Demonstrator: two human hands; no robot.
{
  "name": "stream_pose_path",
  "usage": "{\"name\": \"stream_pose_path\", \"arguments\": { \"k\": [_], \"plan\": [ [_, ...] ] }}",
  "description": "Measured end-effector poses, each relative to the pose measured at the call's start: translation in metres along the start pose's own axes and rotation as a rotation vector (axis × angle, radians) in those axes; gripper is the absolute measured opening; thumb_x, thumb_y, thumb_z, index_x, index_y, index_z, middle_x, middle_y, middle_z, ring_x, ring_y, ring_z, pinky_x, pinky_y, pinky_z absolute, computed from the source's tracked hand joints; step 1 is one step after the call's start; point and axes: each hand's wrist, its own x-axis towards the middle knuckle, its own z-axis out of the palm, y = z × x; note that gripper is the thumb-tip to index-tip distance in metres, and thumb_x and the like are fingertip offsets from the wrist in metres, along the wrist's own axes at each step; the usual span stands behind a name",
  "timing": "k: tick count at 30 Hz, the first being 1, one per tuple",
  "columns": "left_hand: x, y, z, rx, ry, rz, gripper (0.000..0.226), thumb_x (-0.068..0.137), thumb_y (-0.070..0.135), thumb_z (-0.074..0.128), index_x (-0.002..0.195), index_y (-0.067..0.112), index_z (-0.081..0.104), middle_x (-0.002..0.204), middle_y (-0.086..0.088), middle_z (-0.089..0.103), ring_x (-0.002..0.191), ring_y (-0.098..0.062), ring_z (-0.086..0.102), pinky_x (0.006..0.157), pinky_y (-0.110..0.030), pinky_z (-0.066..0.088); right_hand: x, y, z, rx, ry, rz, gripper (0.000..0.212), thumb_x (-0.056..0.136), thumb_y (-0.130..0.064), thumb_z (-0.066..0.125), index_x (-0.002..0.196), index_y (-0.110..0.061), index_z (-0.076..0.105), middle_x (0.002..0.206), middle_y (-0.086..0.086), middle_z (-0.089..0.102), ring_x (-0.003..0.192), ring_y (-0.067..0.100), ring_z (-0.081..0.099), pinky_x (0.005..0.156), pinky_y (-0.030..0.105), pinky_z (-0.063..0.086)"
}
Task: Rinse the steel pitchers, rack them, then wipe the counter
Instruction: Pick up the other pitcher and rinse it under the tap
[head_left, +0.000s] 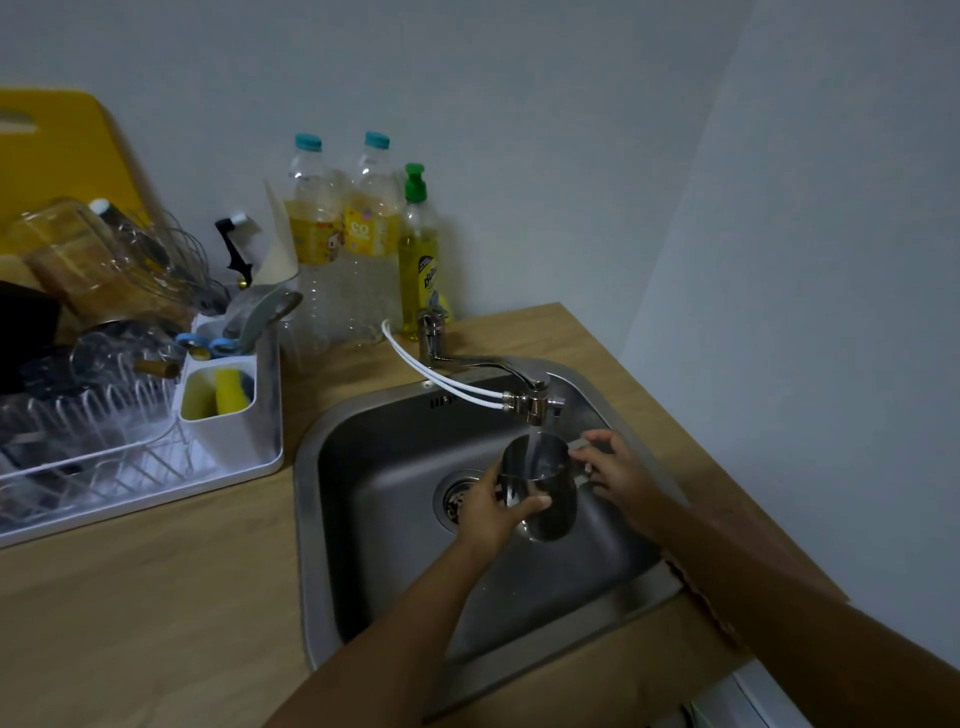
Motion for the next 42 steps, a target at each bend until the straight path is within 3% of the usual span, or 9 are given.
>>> {"name": "stream_pose_path", "arguments": {
  "k": [5,10,16,21,26,30,33,37,42],
  "plan": [
    [-0.004,-0.001,-0.004,-0.05,-0.109,-0.052,0.045,0.077,0.023,0.074,0.118,0.014,0.059,0.113,-0.002,0.065,0.108,-0.018,0.06,0.095,-0.033,0.048,-0.013,-0.003,-0.008,-0.234,-0.072,-0.026,0.025,0.091,-0.035,0.055,0.085,-0.012,0.063,0.076,0.002,0.06,0.073,0.016,0.056,0.063,0.025,0.04],
    [-0.011,0.0,-0.004,-0.099,-0.119,-0.049,0.04,0.08,0.017,0.071,0.117,0.006,0.06,0.113,-0.007,0.066,0.099,-0.011,0.062,0.074,-0.011,0.05,-0.018,-0.001,-0.011,-0.284,-0.104,0.001,0.034,0.093,-0.037,0.051,0.072,-0.011,0.056,0.071,0.002,0.058,0.072,0.016,0.054,0.067,0.026,0.04],
    [-0.016,-0.003,-0.018,-0.148,-0.251,-0.062,0.044,0.082,0.01,0.069,0.123,0.005,0.055,0.122,-0.011,0.065,0.113,-0.018,0.062,0.092,-0.019,0.05,-0.005,-0.002,-0.008,-0.056,-0.15,0.138,0.03,0.089,-0.032,0.058,0.067,-0.012,0.055,0.048,-0.004,0.05,0.041,0.009,0.046,0.044,0.02,0.038],
    [-0.015,0.009,-0.043,-0.104,-0.293,-0.022,0.043,0.084,0.006,0.065,0.125,0.012,0.054,0.11,0.003,0.066,0.095,0.002,0.064,0.083,-0.014,0.053,-0.002,0.004,0.004,0.139,-0.182,0.217,0.016,0.089,-0.018,0.055,0.078,-0.008,0.062,0.061,0.003,0.053,0.054,0.012,0.051,0.059,0.025,0.043],
    [0.009,0.036,-0.079,0.256,0.026,0.025,0.038,0.087,0.01,0.062,0.125,0.011,0.055,0.117,-0.008,0.063,0.097,-0.012,0.059,0.069,-0.008,0.048,-0.003,0.019,0.013,0.301,-0.166,0.168,0.023,0.092,-0.018,0.05,0.073,-0.012,0.062,0.058,-0.001,0.051,0.061,0.013,0.047,0.068,0.029,0.04],
    [0.025,0.059,-0.114,0.391,0.477,0.161,0.018,0.092,0.012,0.053,0.106,0.016,0.063,0.103,-0.005,0.069,0.091,-0.018,0.065,0.08,-0.034,0.054,-0.003,0.022,0.018,0.36,-0.097,0.127,0.034,0.095,-0.013,0.045,0.067,-0.013,0.064,0.055,-0.002,0.049,0.06,0.014,0.045,0.067,0.028,0.038],
    [0.038,0.084,-0.124,0.419,0.626,0.312,0.021,0.092,0.011,0.051,0.107,0.011,0.065,0.102,-0.007,0.069,0.09,-0.02,0.064,0.081,-0.035,0.052,-0.003,0.022,0.023,0.353,-0.089,0.135,0.031,0.092,-0.013,0.048,0.065,-0.013,0.063,0.057,0.0,0.05,0.053,0.009,0.051,0.068,0.028,0.041],
    [0.074,0.11,-0.122,0.666,0.475,0.399,0.032,0.092,0.008,0.048,0.121,0.009,0.061,0.121,-0.013,0.062,0.112,-0.027,0.057,0.094,-0.035,0.045,-0.007,0.021,0.029,0.341,-0.058,0.156,0.027,0.091,-0.012,0.048,0.067,-0.011,0.058,0.067,0.004,0.05,0.066,0.016,0.049,0.072,0.03,0.04],
    [0.126,0.118,-0.117,1.04,0.162,0.334,0.056,0.093,0.014,0.046,0.146,0.009,0.029,0.154,-0.009,0.029,0.141,-0.032,0.026,0.115,-0.039,0.025,-0.011,0.018,0.029,0.434,-0.027,0.189,0.021,0.089,-0.007,0.048,0.07,-0.009,0.057,0.069,0.005,0.049,0.066,0.015,0.045,0.068,0.027,0.039]
  ]
}}
